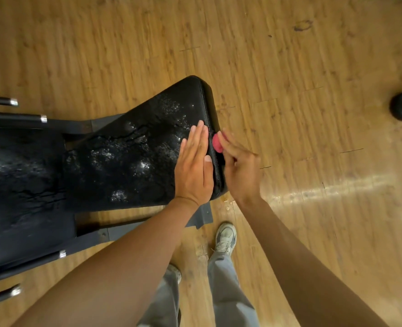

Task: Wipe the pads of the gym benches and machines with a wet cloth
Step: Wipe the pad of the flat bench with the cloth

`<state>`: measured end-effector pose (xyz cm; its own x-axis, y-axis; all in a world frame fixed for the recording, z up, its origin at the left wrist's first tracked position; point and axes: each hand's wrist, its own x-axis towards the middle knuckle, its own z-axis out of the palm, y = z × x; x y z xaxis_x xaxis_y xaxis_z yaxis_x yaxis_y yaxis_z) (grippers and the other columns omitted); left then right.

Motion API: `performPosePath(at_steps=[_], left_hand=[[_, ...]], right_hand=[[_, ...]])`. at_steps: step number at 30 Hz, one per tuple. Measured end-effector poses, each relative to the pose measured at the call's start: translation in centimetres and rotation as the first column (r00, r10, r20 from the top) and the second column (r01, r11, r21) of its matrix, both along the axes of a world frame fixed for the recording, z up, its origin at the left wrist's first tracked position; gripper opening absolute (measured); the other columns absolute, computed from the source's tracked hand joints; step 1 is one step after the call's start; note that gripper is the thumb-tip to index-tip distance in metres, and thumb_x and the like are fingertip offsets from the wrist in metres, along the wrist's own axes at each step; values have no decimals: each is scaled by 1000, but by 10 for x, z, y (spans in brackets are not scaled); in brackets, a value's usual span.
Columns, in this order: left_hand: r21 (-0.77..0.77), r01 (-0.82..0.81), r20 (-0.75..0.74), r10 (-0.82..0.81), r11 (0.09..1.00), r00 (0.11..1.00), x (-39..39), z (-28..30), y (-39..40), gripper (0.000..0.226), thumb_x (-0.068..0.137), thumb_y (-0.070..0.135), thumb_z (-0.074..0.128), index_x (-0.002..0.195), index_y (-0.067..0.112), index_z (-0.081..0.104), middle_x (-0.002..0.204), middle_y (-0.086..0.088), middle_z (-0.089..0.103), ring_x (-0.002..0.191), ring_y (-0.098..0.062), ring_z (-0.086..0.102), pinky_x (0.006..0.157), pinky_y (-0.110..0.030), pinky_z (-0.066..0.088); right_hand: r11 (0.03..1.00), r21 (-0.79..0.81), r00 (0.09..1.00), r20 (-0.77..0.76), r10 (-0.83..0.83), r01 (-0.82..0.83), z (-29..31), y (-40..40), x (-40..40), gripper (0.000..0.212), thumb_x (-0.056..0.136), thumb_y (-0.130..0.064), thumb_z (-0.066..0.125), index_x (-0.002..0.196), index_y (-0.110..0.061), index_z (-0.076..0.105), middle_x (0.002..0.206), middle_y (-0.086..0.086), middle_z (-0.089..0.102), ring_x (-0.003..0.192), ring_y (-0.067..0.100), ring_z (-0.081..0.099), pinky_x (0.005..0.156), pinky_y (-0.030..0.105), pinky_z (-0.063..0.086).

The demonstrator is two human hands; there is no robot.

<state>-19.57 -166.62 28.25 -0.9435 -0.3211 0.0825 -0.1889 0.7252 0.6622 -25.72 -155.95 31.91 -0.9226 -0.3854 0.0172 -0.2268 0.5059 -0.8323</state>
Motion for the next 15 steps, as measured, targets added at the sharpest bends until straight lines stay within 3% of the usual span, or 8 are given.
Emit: performPosePath(at_steps=[2, 5, 8, 12, 15], left_hand=[[6, 0, -1, 0, 1000, 1000, 1, 0, 0, 58, 107, 22, 19, 161, 4, 21, 171, -8, 18, 159, -20, 11, 129, -43, 11], [4, -1, -6, 1, 1000, 1000, 1, 1, -1, 58, 106, 20, 21, 161, 3, 23, 171, -8, 19, 159, -19, 10, 129, -43, 11], [1, -5, -10, 5, 1000, 1000, 2, 0, -2, 57, 106, 17, 24, 162, 5, 22, 171, -7, 17, 159, -17, 8, 129, -43, 11], [-21, -13, -15, 13, 1000, 1000, 1, 2, 0, 56, 108, 15, 27, 162, 5, 19, 171, -8, 14, 159, -17, 6, 129, -42, 11], [35, -114, -22, 115, 993, 993, 10, 10, 0, 60, 104, 7, 33, 162, 3, 18, 171, -10, 14, 159, -18, 6, 130, -39, 7]], right_hand=[[1000, -2, 1000, -23, 15, -15, 2, 22, 38, 32, 104, -9, 51, 133, -6, 65, 141, 8, 60, 136, 22, 55, 109, 43, 49], [1000, 17, 999, -44, 19, -18, 1, 47, 71, 35, 100, 4, 55, 132, -5, 66, 142, 7, 60, 139, 25, 52, 110, 47, 48], [996, 62, 992, -107, 64, -57, 1, 34, 55, 39, 97, 11, 57, 130, -6, 68, 141, 9, 60, 140, 28, 50, 111, 42, 47], [978, 166, 975, -161, 155, -128, 15, -1, 5, 34, 100, 3, 58, 130, -9, 67, 143, 10, 58, 142, 30, 45, 117, 20, 34], [951, 264, 965, -161, 208, -161, 24, -19, -9, 32, 100, -2, 58, 129, -12, 68, 145, 12, 56, 145, 28, 42, 116, 27, 38]])
